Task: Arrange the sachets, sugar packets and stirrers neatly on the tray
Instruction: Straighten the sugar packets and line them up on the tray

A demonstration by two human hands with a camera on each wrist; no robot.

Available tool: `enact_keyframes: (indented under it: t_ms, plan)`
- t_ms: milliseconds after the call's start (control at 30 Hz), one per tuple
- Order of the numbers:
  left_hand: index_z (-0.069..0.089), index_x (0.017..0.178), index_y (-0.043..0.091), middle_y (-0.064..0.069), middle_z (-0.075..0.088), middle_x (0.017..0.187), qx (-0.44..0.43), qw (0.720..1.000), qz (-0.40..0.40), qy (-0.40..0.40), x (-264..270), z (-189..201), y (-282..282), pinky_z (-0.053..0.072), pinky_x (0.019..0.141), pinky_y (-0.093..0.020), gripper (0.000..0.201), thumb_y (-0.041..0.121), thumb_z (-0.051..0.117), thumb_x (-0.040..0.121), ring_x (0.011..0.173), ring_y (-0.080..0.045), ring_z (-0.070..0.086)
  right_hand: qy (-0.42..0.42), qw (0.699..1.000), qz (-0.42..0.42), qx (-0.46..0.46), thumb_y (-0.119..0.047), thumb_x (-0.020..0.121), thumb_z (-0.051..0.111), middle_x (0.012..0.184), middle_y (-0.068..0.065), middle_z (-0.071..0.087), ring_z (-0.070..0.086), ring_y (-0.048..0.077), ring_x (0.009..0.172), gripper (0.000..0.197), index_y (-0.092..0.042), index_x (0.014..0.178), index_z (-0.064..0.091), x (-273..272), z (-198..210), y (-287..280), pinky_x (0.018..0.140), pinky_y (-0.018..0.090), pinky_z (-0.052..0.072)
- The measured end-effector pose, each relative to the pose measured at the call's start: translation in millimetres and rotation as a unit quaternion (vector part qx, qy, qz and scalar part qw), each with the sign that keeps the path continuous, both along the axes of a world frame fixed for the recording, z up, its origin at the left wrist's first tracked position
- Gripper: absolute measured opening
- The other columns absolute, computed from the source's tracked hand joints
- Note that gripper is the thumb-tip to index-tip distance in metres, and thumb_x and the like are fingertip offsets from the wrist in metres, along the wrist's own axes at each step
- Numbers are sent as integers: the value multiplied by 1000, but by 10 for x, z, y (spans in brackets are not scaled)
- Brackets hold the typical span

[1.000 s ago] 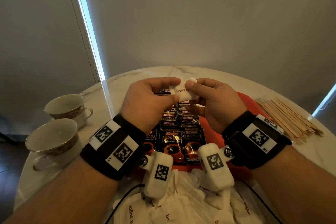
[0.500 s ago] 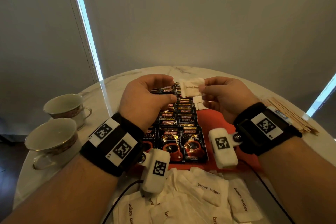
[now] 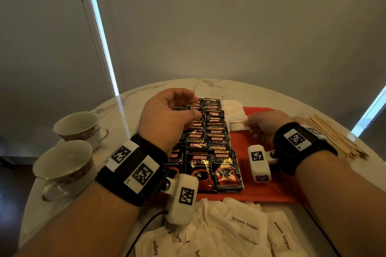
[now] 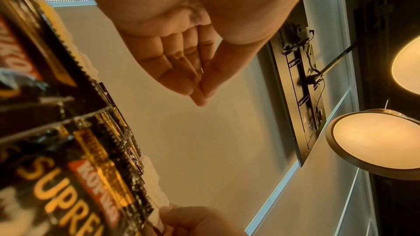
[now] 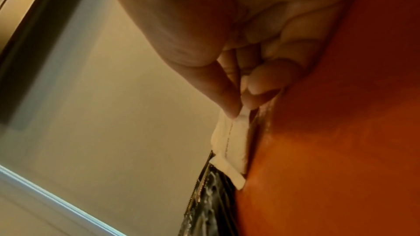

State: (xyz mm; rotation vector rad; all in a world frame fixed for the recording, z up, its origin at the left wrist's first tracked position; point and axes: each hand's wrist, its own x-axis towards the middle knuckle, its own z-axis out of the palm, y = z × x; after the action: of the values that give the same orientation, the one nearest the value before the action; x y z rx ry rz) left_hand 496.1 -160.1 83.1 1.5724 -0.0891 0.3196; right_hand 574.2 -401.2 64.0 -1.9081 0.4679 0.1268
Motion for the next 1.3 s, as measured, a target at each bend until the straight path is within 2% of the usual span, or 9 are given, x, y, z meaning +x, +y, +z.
enact_keyframes:
  t_ms: [200, 333, 433, 633, 867, 1000, 1100, 1233, 1300]
  plan:
    - [70, 106, 19, 5, 78, 101, -21, 1000, -5, -3, 7, 8, 11, 58, 67, -26, 38, -6, 81, 80, 85, -18, 76, -23, 1000, -9, -1, -6, 94, 68, 82, 9, 65, 56, 18, 63, 9, -14, 92, 69, -31, 23, 11, 77, 35, 48]
    - [70, 107, 19, 3, 78, 102, -30, 1000, -7, 0, 9, 8, 8, 58, 67, -27, 39, -6, 80, 80, 86, -19, 77, -33, 999, -19, -4, -8, 94, 68, 79, 10, 64, 56, 19, 61, 4, -10, 97, 71, -42, 13, 31, 77, 37, 48]
    - [69, 106, 19, 3, 78, 102, -35, 999, -9, 4, 8, 9, 8, 58, 68, -28, 39, -7, 80, 80, 86, -19, 77, -32, 999, -19, 3, -10, 94, 67, 80, 11, 62, 54, 19, 60, 12, -1, 102, 69, -46, 4, 17, 75, 38, 49]
    - [69, 108, 19, 2, 78, 102, -38, 999, -6, 9, 5, 10, 11, 58, 69, -27, 39, -6, 80, 80, 88, -18, 77, -42, 996, -47, 64, -9, 96, 65, 81, 8, 62, 54, 17, 62, 4, -7, 93, 65, -88, 57, -6, 62, 33, 52]
    - [68, 107, 19, 2, 78, 100, -43, 999, 2, 15, 22, -2, 8, 58, 68, -27, 39, -8, 79, 80, 86, -17, 76, 66, 993, 77, 58, -16, 96, 64, 95, 11, 76, 59, 16, 61, 17, -4, 105, 73, -131, 84, 62, 58, 29, 51]
    - [68, 108, 15, -2, 78, 99, -73, 997, -2, 31, 27, 12, 19, 58, 70, -32, 38, -10, 76, 81, 89, -22, 76, 61, 993, 80, 66, -15, 97, 62, 97, 11, 76, 58, 16, 61, 18, -4, 108, 72, -164, 134, 92, 59, 29, 51]
    - [67, 108, 11, -3, 77, 95, -130, 991, -15, 41, -33, 108, 2, 57, 65, -30, 32, -10, 71, 85, 81, -20, 75, 25, 990, 112, 88, -17, 98, 61, 95, 11, 73, 59, 16, 60, 19, -5, 108, 72, -311, 245, 166, 54, 27, 50]
    - [67, 106, 11, -3, 77, 88, -203, 977, -21, 54, -225, 294, -75, 57, 59, -26, 17, 0, 67, 94, 71, -17, 73, -14, 969, 246, 24, -21, 92, 73, 95, 7, 76, 66, 15, 68, 18, -12, 108, 74, -732, 458, 352, 61, 30, 56]
    - [67, 104, 12, -3, 75, 86, -176, 983, -28, 53, -400, 319, -118, 57, 57, -27, 13, 2, 66, 95, 70, -16, 72, -13, 944, 328, -42, -25, 90, 76, 98, 4, 78, 67, 16, 75, 17, -19, 106, 76, -998, 538, 446, 69, 33, 58]
